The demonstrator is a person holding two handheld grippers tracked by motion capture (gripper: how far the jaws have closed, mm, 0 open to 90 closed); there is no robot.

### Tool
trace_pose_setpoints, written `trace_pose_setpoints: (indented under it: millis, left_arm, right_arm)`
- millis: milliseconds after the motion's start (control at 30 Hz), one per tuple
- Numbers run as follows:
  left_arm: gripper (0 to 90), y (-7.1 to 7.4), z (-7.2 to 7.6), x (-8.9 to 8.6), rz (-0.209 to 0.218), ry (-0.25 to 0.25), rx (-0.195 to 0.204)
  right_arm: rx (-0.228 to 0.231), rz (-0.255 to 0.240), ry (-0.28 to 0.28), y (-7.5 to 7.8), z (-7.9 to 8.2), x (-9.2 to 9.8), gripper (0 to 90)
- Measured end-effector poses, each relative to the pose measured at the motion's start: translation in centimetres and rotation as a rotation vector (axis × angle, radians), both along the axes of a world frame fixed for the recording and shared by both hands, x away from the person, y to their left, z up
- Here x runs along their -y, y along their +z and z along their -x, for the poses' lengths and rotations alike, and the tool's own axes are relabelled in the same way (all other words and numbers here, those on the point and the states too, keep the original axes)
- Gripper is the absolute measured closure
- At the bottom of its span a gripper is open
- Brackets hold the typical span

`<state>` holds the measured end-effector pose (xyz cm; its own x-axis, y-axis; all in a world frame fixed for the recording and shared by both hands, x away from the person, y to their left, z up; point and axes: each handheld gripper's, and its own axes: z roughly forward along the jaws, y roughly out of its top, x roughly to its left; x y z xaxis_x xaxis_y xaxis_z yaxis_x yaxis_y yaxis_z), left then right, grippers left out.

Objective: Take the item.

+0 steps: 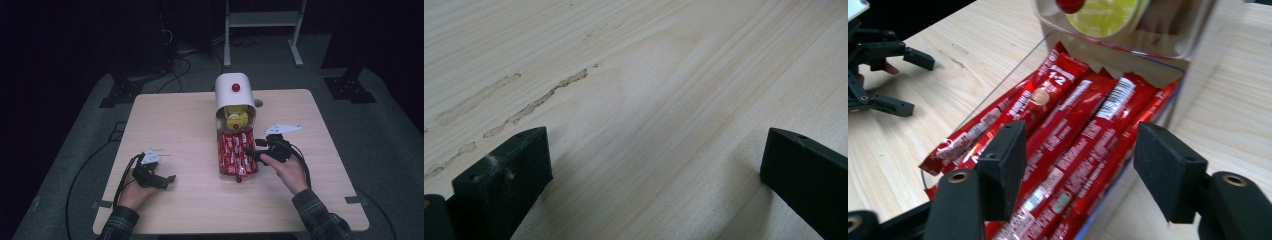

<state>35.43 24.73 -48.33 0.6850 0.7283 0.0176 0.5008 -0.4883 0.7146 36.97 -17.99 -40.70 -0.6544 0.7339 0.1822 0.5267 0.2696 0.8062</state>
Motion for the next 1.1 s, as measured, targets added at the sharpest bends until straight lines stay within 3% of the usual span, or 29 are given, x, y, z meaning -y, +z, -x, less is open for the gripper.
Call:
trace_pose_setpoints:
  millis: [467,1100]
  left_arm:
    - [0.0,0.0,0.0,0.0,0.0,0.001,-0.001]
    - [0.0,0.0,0.0,0.0,0.0,0.001,-0.001]
  right_arm:
    - [-0.008,0.004,0.04,-0.9,0.0,-1.6,48.2]
    - [-0.021,0.015,0.067,-1.7,0.0,-2.5,59.6]
